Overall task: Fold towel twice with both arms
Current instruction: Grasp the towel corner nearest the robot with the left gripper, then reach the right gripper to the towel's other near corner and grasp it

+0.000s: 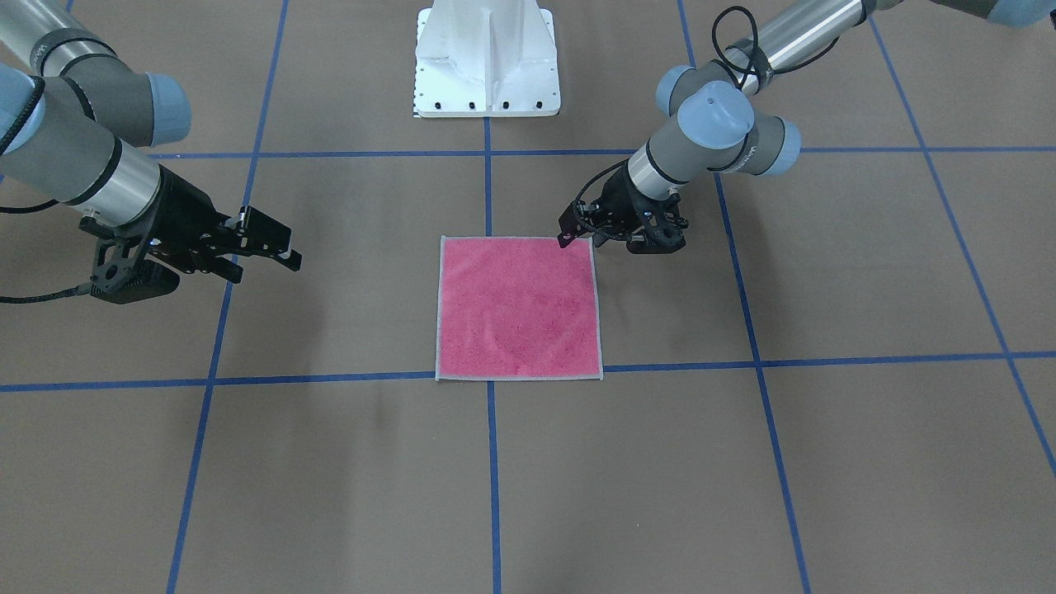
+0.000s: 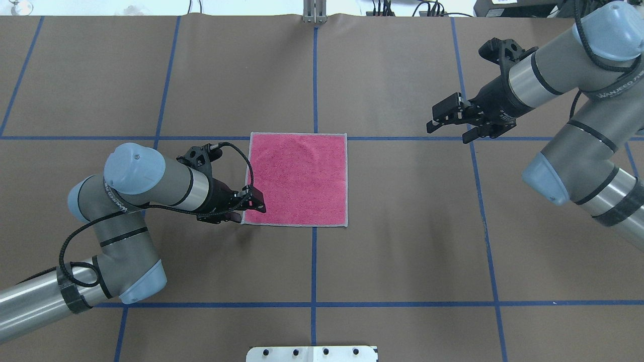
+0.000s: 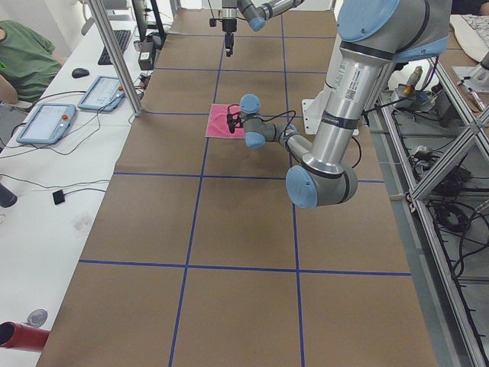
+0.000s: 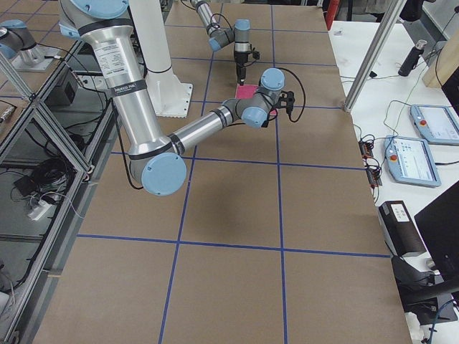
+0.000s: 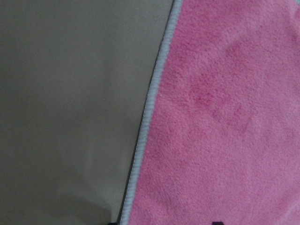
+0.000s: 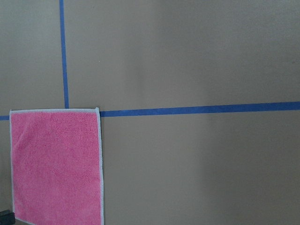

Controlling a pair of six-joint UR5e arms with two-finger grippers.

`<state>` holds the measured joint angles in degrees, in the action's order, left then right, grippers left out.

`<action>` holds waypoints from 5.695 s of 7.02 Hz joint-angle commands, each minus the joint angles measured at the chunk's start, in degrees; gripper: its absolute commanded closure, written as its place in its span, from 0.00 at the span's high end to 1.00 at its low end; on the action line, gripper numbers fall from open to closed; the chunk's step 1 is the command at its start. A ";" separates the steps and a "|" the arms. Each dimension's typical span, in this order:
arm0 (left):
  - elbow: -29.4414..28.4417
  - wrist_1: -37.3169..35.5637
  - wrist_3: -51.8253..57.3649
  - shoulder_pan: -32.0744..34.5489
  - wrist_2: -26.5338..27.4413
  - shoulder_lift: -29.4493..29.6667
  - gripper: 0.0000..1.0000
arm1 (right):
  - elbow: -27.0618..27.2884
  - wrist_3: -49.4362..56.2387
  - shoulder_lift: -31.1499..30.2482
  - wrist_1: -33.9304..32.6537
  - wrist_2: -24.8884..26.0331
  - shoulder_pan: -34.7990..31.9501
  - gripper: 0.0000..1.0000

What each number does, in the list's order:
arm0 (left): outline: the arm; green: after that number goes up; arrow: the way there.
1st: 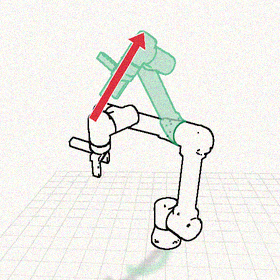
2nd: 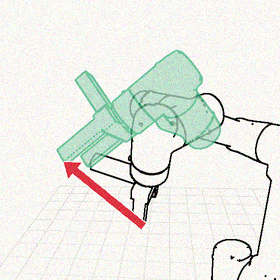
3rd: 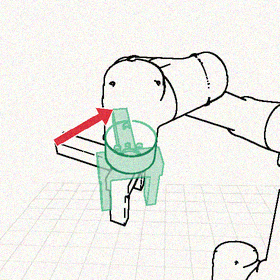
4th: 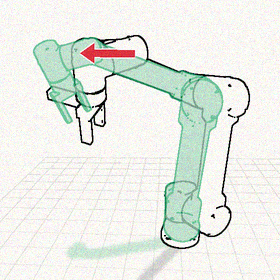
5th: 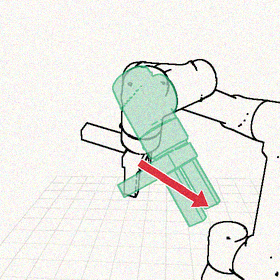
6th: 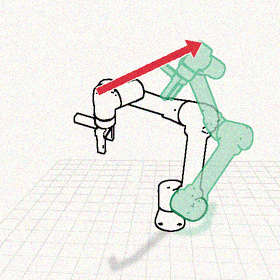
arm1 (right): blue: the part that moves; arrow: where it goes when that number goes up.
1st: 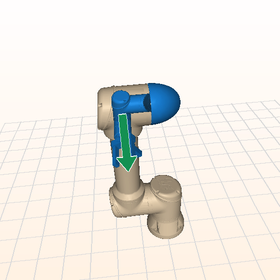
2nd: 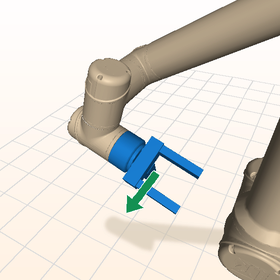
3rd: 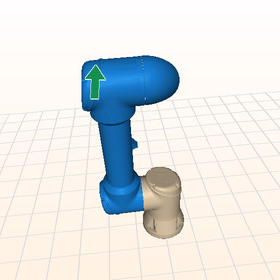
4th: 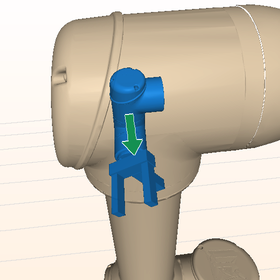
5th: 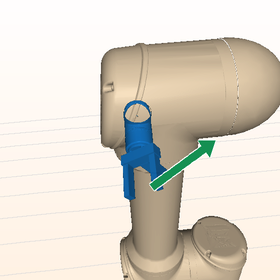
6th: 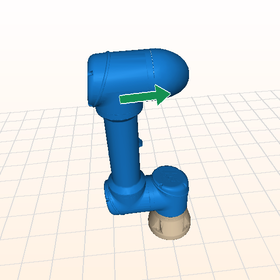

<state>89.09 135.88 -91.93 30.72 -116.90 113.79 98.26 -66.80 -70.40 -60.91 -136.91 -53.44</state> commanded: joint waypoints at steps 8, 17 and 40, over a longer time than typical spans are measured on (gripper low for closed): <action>-0.05 -2.37 0.00 -0.40 0.09 0.38 0.36 | 0.00 0.09 -0.09 -0.09 -0.02 -0.09 1.00; 5.84 -8.26 -3.16 -0.40 0.00 0.82 0.00 | 0.00 -8.05 1.31 0.18 1.46 3.84 0.99; 0.12 -8.79 -6.94 3.99 0.35 4.07 0.00 | -6.50 -54.75 10.20 3.96 30.21 29.09 0.93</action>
<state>89.21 127.09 -98.88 34.71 -116.54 117.87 91.79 -121.54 -60.23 -56.90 -107.62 -24.80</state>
